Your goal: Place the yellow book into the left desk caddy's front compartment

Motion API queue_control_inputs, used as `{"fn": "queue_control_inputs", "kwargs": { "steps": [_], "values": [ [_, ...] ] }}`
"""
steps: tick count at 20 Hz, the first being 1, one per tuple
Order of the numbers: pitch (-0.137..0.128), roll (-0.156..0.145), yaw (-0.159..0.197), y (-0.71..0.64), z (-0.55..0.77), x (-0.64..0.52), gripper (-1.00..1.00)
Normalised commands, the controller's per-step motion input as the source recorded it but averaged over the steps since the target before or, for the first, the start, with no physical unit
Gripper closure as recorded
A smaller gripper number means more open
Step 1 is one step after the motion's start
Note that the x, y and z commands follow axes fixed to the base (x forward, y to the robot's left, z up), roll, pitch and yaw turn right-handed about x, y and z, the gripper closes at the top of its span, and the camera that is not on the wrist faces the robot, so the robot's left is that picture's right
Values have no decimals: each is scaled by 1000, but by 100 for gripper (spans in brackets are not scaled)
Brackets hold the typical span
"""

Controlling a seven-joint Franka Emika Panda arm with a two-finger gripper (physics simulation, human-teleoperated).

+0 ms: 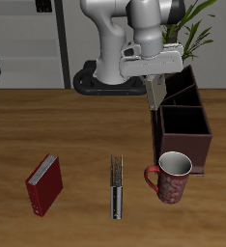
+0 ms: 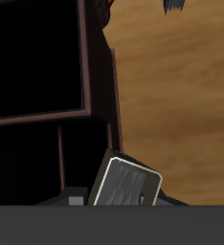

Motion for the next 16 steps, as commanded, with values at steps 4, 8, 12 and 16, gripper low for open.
{"fn": "queue_control_inputs", "kwargs": {
  "steps": [4,8,12,16],
  "values": [
    [14,26,80,293,1,96,100],
    [-4,-8,26,47,75,96,100],
    [-7,7,35,89,73,104,100],
    [8,-8,14,67,-1,102,100]
  ]
}}
